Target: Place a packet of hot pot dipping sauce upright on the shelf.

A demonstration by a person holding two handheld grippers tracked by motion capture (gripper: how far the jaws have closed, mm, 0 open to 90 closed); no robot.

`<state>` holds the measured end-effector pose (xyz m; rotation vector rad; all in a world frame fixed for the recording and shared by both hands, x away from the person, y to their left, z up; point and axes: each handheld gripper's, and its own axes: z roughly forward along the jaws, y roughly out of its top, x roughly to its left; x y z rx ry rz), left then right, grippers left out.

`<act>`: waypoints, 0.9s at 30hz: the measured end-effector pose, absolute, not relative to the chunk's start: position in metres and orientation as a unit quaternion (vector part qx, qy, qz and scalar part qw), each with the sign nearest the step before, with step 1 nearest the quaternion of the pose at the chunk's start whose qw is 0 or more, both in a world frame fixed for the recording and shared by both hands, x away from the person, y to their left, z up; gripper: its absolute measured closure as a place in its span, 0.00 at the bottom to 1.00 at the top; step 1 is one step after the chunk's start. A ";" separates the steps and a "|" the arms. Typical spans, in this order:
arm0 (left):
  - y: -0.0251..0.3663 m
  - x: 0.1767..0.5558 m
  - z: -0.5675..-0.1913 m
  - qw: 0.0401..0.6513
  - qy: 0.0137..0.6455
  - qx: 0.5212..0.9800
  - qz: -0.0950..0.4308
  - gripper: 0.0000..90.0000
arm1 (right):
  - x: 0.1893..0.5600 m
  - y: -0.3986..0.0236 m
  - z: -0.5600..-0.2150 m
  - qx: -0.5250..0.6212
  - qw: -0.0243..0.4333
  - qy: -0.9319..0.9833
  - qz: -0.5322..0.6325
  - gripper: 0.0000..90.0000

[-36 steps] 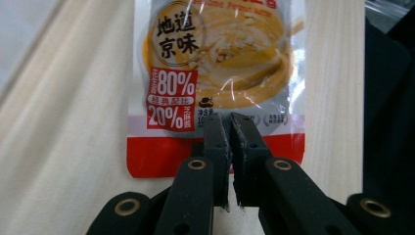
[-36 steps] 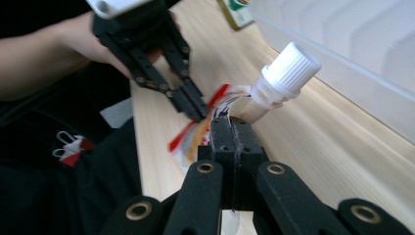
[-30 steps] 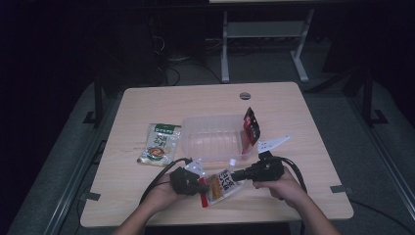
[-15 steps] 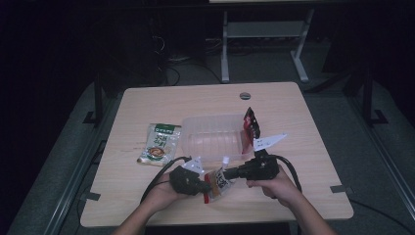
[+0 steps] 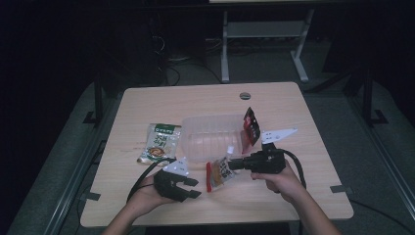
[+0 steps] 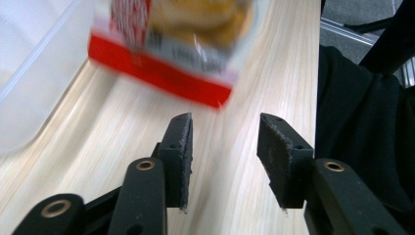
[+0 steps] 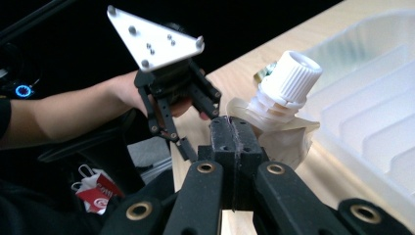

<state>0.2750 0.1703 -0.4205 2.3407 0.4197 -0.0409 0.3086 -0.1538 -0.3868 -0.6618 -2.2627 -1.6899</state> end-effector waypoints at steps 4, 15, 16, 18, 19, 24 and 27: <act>0.188 0.272 -0.422 0.374 0.179 0.910 -0.012 0.60 | 0.310 -0.156 -0.375 -0.226 0.112 -0.765 -0.592 1.00; 0.228 0.272 -0.430 0.376 0.229 0.898 -0.005 0.59 | 0.322 -0.159 -0.353 -0.226 0.088 -0.748 -0.618 1.00; 0.227 0.272 -0.430 0.377 0.231 0.897 -0.004 0.59 | 0.323 -0.160 -0.352 -0.226 0.087 -0.747 -0.619 1.00; 0.227 0.273 -0.430 0.377 0.232 0.897 -0.003 0.59 | 0.328 -0.160 -0.349 -0.229 0.084 -0.743 -0.624 1.00; 0.227 0.273 -0.430 0.377 0.230 0.897 -0.003 0.59 | 0.330 -0.160 -0.347 -0.230 0.081 -0.742 -0.625 1.00; 0.228 0.272 -0.432 0.368 0.226 0.902 -0.005 0.59 | 0.342 -0.158 -0.339 -0.234 0.075 -0.737 -0.630 1.00; 0.227 0.272 -0.432 0.369 0.227 0.901 -0.005 0.60 | 0.349 -0.156 -0.334 -0.235 0.068 -0.736 -0.631 1.00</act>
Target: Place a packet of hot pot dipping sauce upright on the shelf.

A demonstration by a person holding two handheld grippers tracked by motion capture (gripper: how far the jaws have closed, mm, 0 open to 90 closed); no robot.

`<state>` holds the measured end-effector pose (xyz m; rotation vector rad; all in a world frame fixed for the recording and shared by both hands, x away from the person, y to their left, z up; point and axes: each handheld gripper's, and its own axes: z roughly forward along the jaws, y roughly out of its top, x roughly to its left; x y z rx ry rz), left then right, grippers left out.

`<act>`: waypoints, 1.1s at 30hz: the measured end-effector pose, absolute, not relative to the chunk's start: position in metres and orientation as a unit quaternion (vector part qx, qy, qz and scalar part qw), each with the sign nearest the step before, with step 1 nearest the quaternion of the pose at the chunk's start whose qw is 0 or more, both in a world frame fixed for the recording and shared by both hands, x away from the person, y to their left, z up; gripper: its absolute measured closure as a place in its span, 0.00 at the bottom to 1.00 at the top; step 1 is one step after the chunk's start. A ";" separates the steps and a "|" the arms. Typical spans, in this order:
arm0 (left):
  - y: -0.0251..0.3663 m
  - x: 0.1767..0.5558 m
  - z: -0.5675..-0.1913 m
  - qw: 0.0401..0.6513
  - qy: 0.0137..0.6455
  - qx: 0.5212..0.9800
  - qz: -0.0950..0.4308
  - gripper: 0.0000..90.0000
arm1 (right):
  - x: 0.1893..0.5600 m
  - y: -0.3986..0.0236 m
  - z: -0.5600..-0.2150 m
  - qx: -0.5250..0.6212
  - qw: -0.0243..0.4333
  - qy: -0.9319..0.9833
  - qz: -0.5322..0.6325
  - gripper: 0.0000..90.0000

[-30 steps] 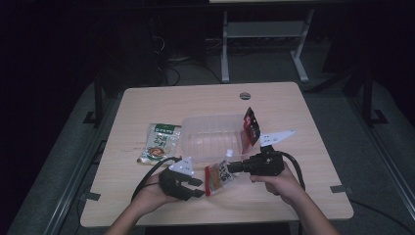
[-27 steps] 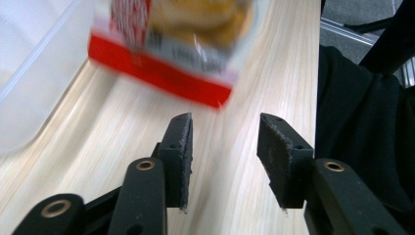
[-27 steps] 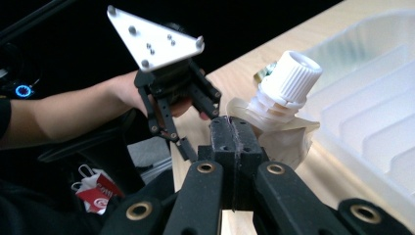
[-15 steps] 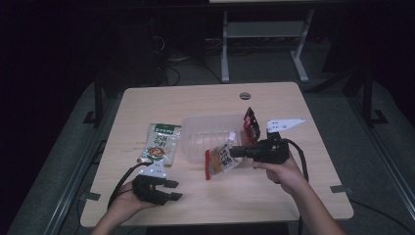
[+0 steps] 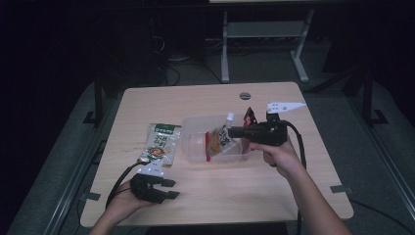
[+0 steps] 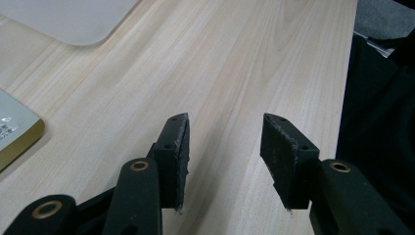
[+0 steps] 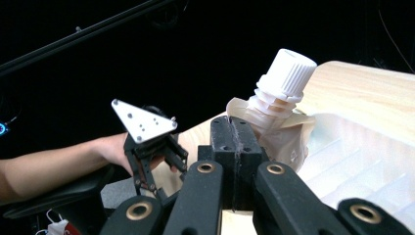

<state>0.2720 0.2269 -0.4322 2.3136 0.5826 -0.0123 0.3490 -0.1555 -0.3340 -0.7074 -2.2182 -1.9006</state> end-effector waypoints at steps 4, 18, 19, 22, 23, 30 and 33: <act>0.227 0.272 -0.432 0.366 0.221 0.904 -0.004 0.60 | 0.357 -0.152 -0.329 -0.237 0.064 -0.736 -0.631 1.00; 0.228 0.275 -0.437 0.364 0.229 0.903 -0.003 0.48 | 0.385 -0.130 -0.326 -0.248 0.055 -0.743 -0.619 1.00; 0.228 0.275 -0.437 0.364 0.231 0.902 -0.003 0.47 | 0.387 -0.129 -0.326 -0.248 0.056 -0.744 -0.618 1.00; 0.228 0.276 -0.437 0.362 0.229 0.904 -0.001 0.44 | 0.391 -0.123 -0.327 -0.248 0.055 -0.746 -0.616 1.00; 0.228 0.276 -0.438 0.362 0.229 0.904 -0.001 0.44 | 0.393 -0.121 -0.327 -0.250 0.056 -0.746 -0.615 1.00; 0.227 0.275 -0.438 0.361 0.232 0.903 -0.001 0.43 | 0.401 -0.111 -0.330 -0.251 0.055 -0.749 -0.610 1.00; 0.227 0.275 -0.438 0.359 0.232 0.904 0.000 0.43 | 0.403 -0.109 -0.333 -0.257 0.054 -0.753 -0.604 1.00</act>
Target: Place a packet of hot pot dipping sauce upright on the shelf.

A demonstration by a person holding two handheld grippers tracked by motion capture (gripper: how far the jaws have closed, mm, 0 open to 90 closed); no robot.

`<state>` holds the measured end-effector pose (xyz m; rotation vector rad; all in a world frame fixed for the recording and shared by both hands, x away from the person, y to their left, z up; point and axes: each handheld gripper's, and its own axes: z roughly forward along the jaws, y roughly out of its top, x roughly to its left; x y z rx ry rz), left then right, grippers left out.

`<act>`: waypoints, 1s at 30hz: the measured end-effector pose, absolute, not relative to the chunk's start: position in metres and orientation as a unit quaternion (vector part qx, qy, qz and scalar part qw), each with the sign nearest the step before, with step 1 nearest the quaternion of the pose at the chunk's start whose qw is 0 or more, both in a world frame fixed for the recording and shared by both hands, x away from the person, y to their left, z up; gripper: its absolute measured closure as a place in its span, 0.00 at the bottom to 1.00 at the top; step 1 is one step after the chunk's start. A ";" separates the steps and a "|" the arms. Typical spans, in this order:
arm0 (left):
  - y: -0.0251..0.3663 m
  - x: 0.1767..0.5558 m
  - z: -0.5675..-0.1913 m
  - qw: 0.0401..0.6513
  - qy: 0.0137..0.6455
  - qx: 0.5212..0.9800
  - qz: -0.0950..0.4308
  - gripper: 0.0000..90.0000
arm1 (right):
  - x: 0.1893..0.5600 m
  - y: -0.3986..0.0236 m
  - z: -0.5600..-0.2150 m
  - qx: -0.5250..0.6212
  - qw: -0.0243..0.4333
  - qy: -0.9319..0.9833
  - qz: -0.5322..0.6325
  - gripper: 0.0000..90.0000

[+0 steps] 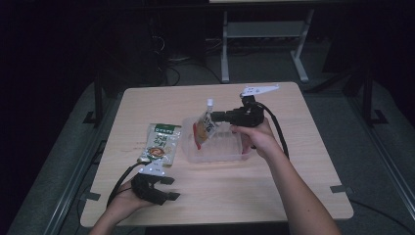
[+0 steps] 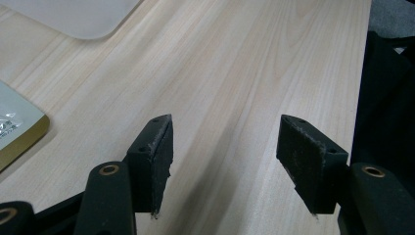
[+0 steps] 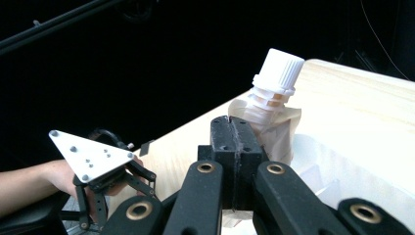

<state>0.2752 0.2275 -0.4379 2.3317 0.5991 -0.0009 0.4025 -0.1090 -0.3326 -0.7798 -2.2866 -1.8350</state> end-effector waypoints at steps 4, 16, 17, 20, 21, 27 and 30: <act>0.228 0.275 -0.438 0.360 0.233 0.903 -0.001 0.43 | 0.405 -0.106 -0.336 -0.259 0.050 -0.759 -0.596 1.00; 0.227 0.275 -0.438 0.360 0.232 0.903 -0.005 0.43 | 0.408 -0.101 -0.345 -0.270 0.044 -0.768 -0.579 1.00; 0.227 0.275 -0.438 0.360 0.231 0.904 -0.005 0.43 | 0.409 -0.100 -0.346 -0.272 0.045 -0.769 -0.577 1.00; 0.227 0.275 -0.439 0.358 0.229 0.905 -0.005 0.43 | 0.409 -0.098 -0.350 -0.272 0.047 -0.770 -0.575 1.00; 0.227 0.275 -0.439 0.358 0.229 0.905 -0.005 0.43 | 0.410 -0.097 -0.352 -0.274 0.047 -0.770 -0.574 1.00; 0.226 0.275 -0.439 0.357 0.229 0.906 -0.007 0.43 | 0.412 -0.095 -0.357 -0.279 0.048 -0.770 -0.571 1.00; 0.226 0.275 -0.440 0.356 0.229 0.906 -0.009 0.43 | 0.412 -0.093 -0.359 -0.281 0.047 -0.772 -0.568 1.00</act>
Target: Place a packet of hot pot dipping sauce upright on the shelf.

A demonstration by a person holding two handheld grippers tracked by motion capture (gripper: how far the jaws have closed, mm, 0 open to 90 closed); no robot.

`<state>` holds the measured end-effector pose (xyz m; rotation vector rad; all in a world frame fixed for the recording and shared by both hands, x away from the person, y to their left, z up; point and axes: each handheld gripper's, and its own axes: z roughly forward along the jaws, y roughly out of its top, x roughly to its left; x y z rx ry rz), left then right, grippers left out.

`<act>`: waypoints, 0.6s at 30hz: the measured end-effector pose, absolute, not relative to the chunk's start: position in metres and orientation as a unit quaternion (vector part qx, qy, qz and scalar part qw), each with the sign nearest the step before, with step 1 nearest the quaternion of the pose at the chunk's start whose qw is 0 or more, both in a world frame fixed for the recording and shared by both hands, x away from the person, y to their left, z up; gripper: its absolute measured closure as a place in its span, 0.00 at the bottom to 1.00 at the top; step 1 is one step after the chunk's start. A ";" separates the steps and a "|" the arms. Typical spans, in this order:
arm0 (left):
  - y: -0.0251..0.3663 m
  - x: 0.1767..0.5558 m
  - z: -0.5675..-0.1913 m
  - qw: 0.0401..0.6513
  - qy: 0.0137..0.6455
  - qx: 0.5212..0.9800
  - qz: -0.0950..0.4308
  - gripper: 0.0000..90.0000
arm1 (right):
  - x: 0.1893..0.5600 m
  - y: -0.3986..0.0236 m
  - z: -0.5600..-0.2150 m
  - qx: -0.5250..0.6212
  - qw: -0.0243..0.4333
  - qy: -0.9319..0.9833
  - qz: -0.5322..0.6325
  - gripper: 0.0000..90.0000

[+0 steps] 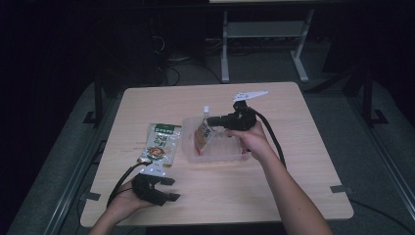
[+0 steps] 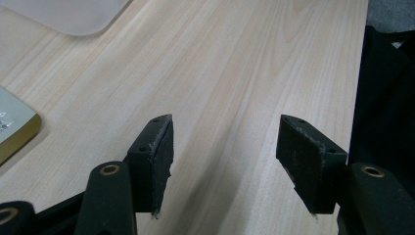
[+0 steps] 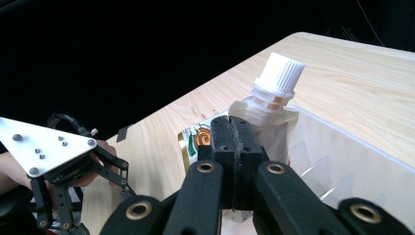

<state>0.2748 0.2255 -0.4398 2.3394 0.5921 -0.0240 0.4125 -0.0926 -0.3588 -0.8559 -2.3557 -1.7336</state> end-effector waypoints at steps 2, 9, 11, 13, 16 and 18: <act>0.225 0.275 -0.440 0.355 0.228 0.906 -0.009 0.43 | 0.413 -0.091 -0.360 -0.281 0.045 -0.776 -0.563 1.00; 0.225 0.275 -0.440 0.354 0.225 0.908 -0.008 0.43 | 0.414 -0.087 -0.363 -0.279 0.039 -0.783 -0.554 1.00; 0.225 0.275 -0.440 0.354 0.224 0.908 -0.008 0.43 | 0.414 -0.086 -0.363 -0.277 0.036 -0.787 -0.550 1.00; 0.225 0.275 -0.440 0.354 0.223 0.908 -0.008 0.43 | 0.413 -0.085 -0.364 -0.278 0.035 -0.789 -0.547 0.99; 0.225 0.276 -0.440 0.353 0.223 0.908 -0.008 0.43 | 0.413 -0.082 -0.365 -0.275 0.026 -0.796 -0.538 0.98; 0.225 0.276 -0.440 0.354 0.223 0.908 -0.008 0.43 | 0.412 -0.081 -0.365 -0.271 0.029 -0.797 -0.539 0.93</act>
